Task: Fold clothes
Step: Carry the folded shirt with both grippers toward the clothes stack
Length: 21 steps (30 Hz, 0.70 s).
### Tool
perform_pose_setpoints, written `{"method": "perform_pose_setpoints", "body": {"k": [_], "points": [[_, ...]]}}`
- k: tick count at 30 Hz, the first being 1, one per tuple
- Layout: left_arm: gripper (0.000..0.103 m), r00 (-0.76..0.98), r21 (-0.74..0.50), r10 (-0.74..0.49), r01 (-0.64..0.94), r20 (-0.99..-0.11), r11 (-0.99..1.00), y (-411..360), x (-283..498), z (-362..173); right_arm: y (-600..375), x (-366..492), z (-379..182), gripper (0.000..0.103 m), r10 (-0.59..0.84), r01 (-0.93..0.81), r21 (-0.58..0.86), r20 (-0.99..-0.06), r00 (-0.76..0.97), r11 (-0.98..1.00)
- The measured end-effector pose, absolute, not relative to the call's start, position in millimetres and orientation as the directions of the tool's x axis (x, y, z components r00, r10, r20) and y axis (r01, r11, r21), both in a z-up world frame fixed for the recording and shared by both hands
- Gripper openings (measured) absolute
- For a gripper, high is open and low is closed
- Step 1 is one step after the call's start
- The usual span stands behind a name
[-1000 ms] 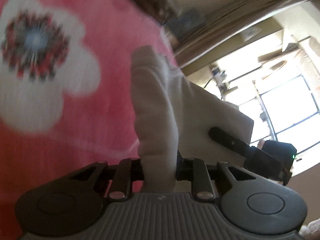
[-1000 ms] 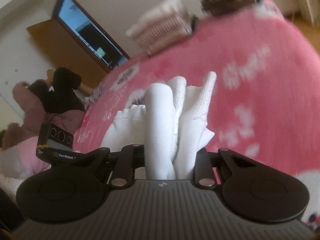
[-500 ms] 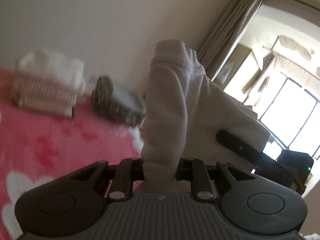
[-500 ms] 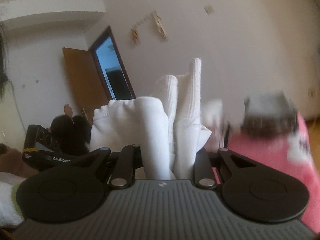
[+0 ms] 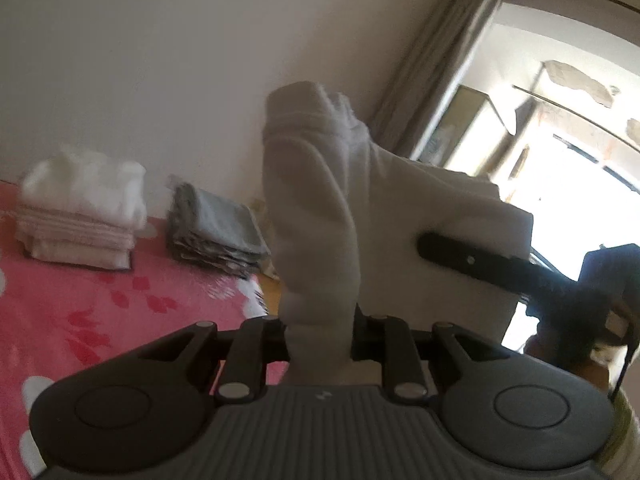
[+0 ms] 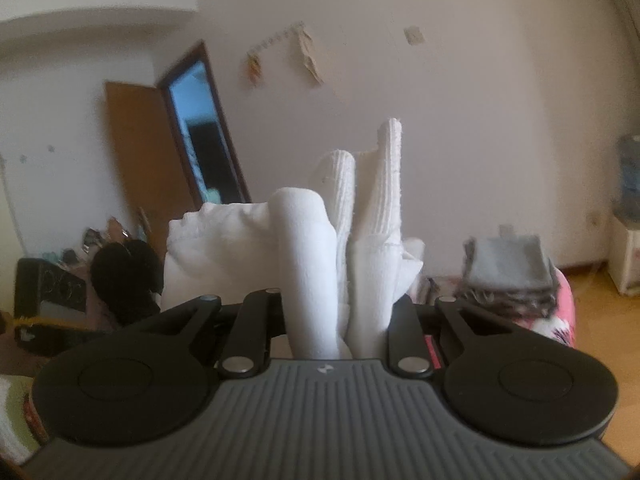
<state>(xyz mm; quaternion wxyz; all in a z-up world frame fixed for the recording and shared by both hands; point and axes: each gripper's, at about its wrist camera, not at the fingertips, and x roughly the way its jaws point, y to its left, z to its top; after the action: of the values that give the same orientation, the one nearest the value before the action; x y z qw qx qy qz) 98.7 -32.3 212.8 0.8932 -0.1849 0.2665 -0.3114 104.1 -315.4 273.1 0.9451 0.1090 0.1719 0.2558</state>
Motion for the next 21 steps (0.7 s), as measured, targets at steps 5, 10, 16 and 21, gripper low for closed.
{"method": "perform_pose_setpoints", "body": {"k": [5,10,16,21], "points": [[0.021,0.603,-0.517,-0.705,0.495,-0.374,0.698,-12,145,222,-284,127,298,0.017,0.406,-0.335,0.243,-0.368,0.837,0.911],[0.021,0.630,-0.530,-0.681,0.458,-0.373,0.714,14,194,242,-245,183,321,0.017,0.304,-0.217,0.235,-0.445,0.842,0.947],[0.020,0.727,-0.580,-0.592,0.329,-0.347,0.745,36,272,237,-195,280,348,0.017,0.272,-0.257,0.101,-0.502,0.821,0.961],[0.020,0.802,-0.621,-0.498,0.214,-0.329,0.754,52,339,229,-148,397,351,0.017,0.362,-0.471,-0.081,-0.532,0.765,0.878]]}}
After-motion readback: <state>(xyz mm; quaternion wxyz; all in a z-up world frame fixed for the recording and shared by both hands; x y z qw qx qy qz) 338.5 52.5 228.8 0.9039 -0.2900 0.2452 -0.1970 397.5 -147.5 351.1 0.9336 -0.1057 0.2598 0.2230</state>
